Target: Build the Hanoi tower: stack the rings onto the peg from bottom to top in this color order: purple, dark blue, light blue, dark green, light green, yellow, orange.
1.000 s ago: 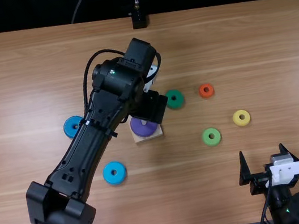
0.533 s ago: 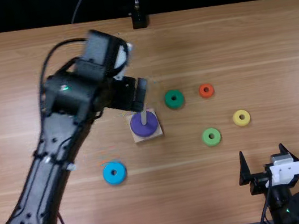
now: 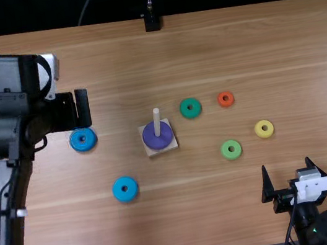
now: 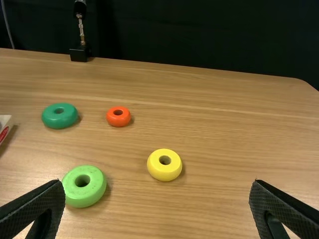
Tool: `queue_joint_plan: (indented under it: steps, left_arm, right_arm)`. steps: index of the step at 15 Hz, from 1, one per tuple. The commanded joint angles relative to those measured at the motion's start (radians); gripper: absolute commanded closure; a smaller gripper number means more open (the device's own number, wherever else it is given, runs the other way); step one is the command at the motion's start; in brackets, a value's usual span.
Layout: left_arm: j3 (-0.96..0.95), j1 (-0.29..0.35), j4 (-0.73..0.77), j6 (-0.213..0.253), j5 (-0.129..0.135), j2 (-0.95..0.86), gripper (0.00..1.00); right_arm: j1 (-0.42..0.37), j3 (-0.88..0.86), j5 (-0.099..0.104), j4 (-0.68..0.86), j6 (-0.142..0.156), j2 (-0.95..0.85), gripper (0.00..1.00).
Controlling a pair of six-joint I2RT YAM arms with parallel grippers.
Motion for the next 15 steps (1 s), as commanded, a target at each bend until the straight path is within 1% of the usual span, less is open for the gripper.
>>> queue_joint_plan:
  steps: [1,3,6,8,10,11,13,14,15]
  left_arm:
    - [-0.092,0.042,0.022,0.01,-0.004,0.023,0.0]
    - [-0.221,0.05,0.132,0.012,-0.004,0.073,0.0]
    - [-0.363,0.042,0.351,0.012,-0.004,0.148,0.0]
    - [-0.397,0.037,0.416,0.012,-0.006,0.212,0.0]
    - [-0.403,0.034,0.438,0.019,0.003,0.257,0.0]
    - [-0.402,0.033,0.438,0.06,0.005,0.28,0.0]
    - [-0.403,0.031,0.44,0.196,0.005,0.301,0.0]
    - [-0.403,0.031,0.438,0.235,-0.001,0.309,0.0]
    - [-0.405,0.031,0.438,0.242,-0.004,0.315,0.0]
  right_arm:
    - [-0.011,-0.068,0.002,-0.053,-0.002,-0.013,0.0]
    - [-0.011,-0.068,0.002,-0.053,-0.004,-0.013,0.0]
    - [-0.011,-0.068,0.002,-0.053,-0.004,-0.013,0.0]
    - [-0.011,-0.068,0.002,-0.053,-0.004,-0.013,0.0]
    - [-0.011,-0.068,0.002,-0.053,-0.002,-0.013,0.0]
    - [-0.011,-0.068,0.002,-0.053,-0.004,-0.013,0.0]
    - [-0.011,-0.068,0.002,-0.053,-0.002,-0.013,0.0]
    - [-0.011,-0.068,0.002,-0.053,-0.004,-0.013,0.0]
    - [-0.011,-0.068,0.002,-0.053,-0.004,-0.013,0.0]
